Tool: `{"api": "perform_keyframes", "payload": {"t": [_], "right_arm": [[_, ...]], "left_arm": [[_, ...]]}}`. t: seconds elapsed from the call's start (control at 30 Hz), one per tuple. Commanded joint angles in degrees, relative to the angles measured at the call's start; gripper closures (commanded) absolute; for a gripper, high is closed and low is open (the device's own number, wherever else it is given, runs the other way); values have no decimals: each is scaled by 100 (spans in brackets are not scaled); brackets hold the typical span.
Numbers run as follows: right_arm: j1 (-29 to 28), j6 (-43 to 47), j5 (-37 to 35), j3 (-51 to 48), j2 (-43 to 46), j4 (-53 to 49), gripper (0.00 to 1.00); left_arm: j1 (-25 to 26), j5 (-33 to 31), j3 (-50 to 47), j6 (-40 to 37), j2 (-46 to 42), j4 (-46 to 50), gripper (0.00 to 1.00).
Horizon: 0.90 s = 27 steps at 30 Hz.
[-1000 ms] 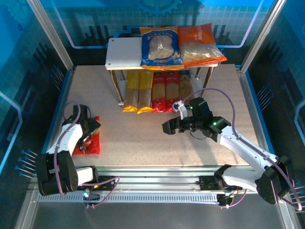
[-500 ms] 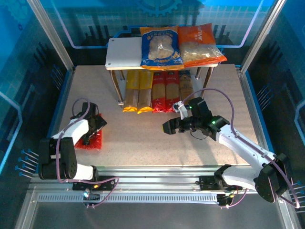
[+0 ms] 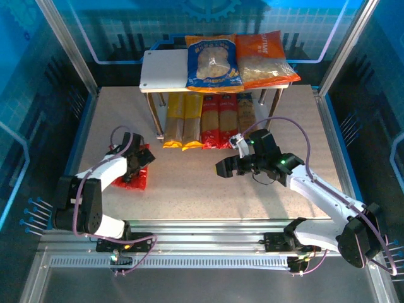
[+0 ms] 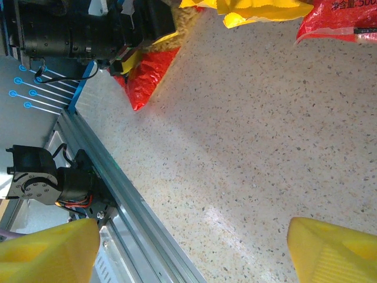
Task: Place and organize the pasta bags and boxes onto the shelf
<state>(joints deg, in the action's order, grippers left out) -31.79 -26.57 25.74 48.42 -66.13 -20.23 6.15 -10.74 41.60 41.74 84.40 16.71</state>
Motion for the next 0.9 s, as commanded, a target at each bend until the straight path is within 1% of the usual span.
{"api": "perform_keyframes", "payload": {"t": [0.0,0.07,0.17,0.5,0.57,0.67,0.8,0.87], "right_arm": [[101,-7,-69,157,172,-169,16],[105,2,-84,128,207,-205,16],[130,0,-87,107,224,-223,16],[154,-85,-3,154,68,-61,16],[155,-94,41,163,19,-57,16],[151,-104,37,167,-7,-77,16],[147,-155,19,167,-39,-55,16],[134,-191,-11,166,-48,-48,16]], "left_arm": [[364,1384,-293,540,481,-71,1],[467,1399,-326,584,428,-22,1],[561,1382,-442,629,109,108,1],[711,1407,-1194,939,-1937,849,1],[716,1253,-1128,825,-2322,1182,1],[721,875,-778,572,-2761,1704,1],[741,611,-263,200,-2971,2065,1],[875,331,29,-92,-2969,2273,1]]}}
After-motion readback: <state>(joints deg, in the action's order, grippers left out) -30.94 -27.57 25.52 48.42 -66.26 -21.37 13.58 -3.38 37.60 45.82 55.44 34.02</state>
